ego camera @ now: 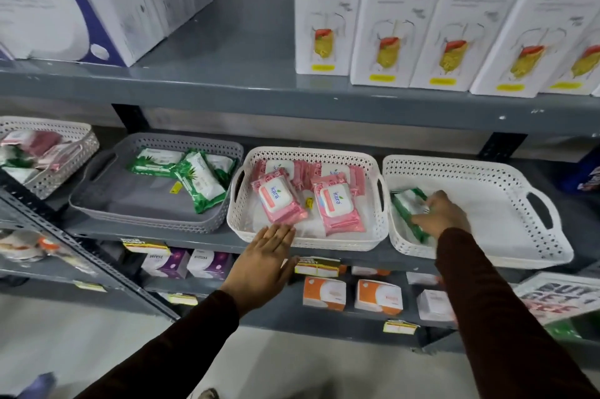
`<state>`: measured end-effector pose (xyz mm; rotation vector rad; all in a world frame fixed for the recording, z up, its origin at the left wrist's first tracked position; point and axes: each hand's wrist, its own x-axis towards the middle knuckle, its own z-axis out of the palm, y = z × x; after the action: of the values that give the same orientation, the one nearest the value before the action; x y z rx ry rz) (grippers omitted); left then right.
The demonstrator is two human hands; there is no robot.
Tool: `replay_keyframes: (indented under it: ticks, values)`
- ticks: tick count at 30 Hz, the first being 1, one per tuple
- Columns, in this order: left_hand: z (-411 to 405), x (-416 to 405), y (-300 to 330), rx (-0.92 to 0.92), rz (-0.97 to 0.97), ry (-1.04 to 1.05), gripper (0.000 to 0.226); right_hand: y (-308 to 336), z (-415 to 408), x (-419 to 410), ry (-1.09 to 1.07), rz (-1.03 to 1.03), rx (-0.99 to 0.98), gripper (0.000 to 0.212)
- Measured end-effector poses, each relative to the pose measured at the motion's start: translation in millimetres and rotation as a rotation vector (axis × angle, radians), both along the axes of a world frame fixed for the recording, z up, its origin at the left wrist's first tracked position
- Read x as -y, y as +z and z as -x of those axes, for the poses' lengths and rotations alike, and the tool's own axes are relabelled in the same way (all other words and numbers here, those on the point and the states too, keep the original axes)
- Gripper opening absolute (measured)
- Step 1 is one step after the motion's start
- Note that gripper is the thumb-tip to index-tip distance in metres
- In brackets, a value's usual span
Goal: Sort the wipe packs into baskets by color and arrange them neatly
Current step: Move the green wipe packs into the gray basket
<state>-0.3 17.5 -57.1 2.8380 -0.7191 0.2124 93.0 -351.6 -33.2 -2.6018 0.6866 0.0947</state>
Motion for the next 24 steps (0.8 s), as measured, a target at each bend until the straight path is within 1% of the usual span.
replay_keyframes:
  ticks: [3,5,7,9,12,15,17,20,24]
  values:
    - [-2,-36,7,-0.003,0.049,0.064,0.059,8,13,-11,-0.156,-0.052,0.198,0.050]
    - [-6,-72,8,0.000,0.066,0.133,0.060,17,19,-38,-0.182,-0.114,0.372,0.047]
    - [-9,-116,7,-0.015,0.068,0.218,0.062,28,22,-89,-0.119,-0.181,0.504,0.042]
    - [-12,-154,7,-0.039,0.046,0.282,0.065,41,24,-147,0.016,-0.293,0.562,0.037]
    - [-18,-215,10,-0.068,-0.003,0.318,0.068,50,19,-256,0.280,-0.479,0.511,0.032]
    - [-20,-259,11,-0.068,-0.020,0.321,0.073,41,10,-345,0.519,-0.501,0.497,0.033]
    - [-20,-283,12,-0.070,-0.028,0.326,0.075,34,0,-395,0.629,-0.456,0.441,0.034]
    - [-21,-313,14,-0.086,-0.014,0.334,0.068,28,-18,-463,0.724,-0.346,0.351,0.035]
    - [-22,-331,13,-0.088,-0.001,0.290,0.064,20,-42,-528,0.676,-0.214,0.268,0.037]
